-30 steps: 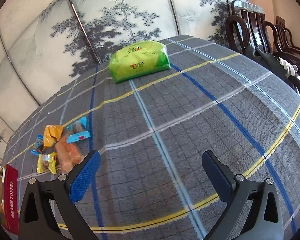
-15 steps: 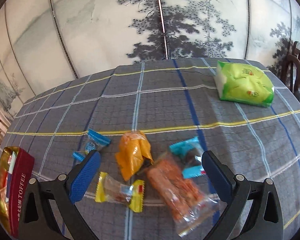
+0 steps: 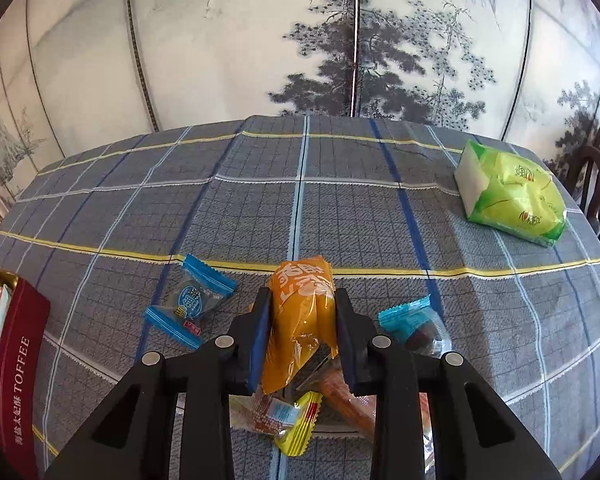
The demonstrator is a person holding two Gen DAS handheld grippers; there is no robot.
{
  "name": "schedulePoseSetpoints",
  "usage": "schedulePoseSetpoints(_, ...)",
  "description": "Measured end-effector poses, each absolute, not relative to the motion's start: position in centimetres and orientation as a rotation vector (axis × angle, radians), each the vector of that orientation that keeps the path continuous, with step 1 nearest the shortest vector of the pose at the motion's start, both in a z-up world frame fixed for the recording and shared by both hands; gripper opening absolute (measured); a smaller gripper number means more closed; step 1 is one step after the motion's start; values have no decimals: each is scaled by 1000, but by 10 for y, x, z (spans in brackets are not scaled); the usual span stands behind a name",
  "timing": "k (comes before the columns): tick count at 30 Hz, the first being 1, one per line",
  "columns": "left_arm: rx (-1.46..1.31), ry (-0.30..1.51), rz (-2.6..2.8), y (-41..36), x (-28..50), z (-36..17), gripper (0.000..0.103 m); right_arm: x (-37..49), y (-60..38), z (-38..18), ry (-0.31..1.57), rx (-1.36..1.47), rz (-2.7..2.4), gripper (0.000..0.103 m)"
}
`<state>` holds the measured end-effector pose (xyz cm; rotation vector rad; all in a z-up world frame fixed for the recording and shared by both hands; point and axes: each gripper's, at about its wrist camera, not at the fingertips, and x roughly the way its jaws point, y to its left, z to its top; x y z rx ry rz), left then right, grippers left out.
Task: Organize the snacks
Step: 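Carry the orange wrapped snack into the tin and open the right tool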
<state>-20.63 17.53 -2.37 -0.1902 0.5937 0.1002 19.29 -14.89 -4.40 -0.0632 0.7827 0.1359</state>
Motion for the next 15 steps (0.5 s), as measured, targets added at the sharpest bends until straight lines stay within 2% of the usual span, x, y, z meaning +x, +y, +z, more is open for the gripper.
schedulePoseSetpoints(15, -166, 598, 93, 164, -220, -25, 90, 150, -102, 17, 666, -154, 66, 31)
